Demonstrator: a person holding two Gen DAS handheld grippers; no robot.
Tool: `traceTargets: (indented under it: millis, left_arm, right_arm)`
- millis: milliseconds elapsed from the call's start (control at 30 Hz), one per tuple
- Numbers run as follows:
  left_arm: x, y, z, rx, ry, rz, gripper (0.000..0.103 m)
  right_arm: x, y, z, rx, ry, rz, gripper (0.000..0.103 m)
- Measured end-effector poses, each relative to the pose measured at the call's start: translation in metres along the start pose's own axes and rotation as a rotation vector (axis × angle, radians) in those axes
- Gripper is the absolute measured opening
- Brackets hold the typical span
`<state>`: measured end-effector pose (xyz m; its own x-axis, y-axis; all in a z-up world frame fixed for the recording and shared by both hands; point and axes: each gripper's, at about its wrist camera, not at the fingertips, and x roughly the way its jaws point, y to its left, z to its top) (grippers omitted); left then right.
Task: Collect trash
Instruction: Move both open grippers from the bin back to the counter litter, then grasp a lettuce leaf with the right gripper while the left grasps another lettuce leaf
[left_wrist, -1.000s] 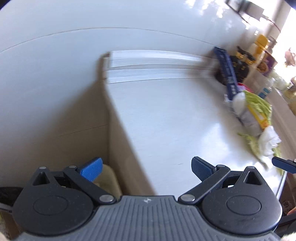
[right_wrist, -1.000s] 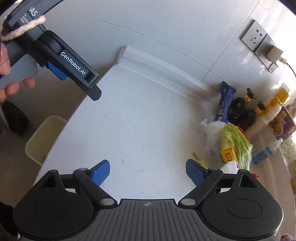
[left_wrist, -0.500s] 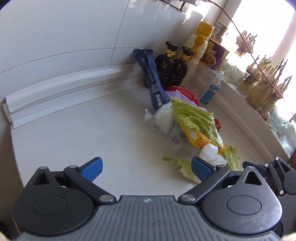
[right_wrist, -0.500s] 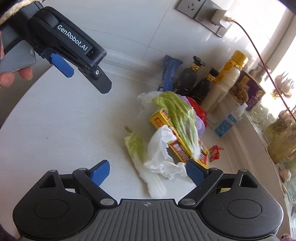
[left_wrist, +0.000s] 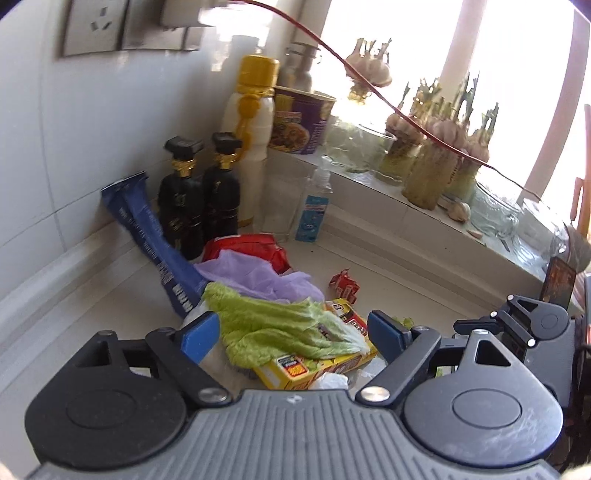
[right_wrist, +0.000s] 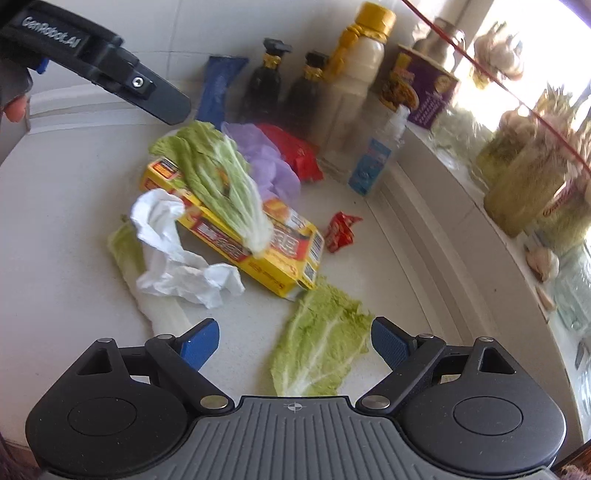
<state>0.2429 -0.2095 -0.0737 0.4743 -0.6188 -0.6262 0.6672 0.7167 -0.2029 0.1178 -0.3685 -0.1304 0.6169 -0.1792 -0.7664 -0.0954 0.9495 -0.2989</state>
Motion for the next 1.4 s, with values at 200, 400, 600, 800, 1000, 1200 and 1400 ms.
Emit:
traceTargets:
  millis: [200,400,600,800,1000,1200,1400]
  left_arm:
    - [0.032,-0.012,0.014,0.144,0.100,-0.029,0.080]
    - [0.052,-0.016,0.019,0.226,0.191,-0.041,0.073]
    - [0.058,-0.020,0.016,0.288,0.242,-0.047,0.065]
    - [0.057,-0.024,0.014,0.324,0.253,-0.025,0.051]
    - [0.055,-0.024,0.012,0.337,0.248,-0.015,0.038]
    - [0.054,-0.032,0.010,0.385,0.237,0.006,0.025]
    - [0.046,-0.029,0.014,0.360,0.202,0.013,0.014]
  right_arm:
    - [0.029,-0.023,0.003,0.057,0.163,0.047,0.091]
    - [0.047,-0.027,0.007,0.053,0.255,0.075,0.091]
    - [0.053,-0.026,0.006,0.069,0.277,0.108,0.089]
    - [0.053,-0.030,0.008,0.089,0.270,0.132,0.078]
    - [0.051,-0.032,0.010,0.115,0.251,0.132,0.042]
    - [0.048,-0.028,0.011,0.114,0.243,0.115,0.014]
    - [0.043,-0.034,0.012,0.140,0.221,0.102,0.003]
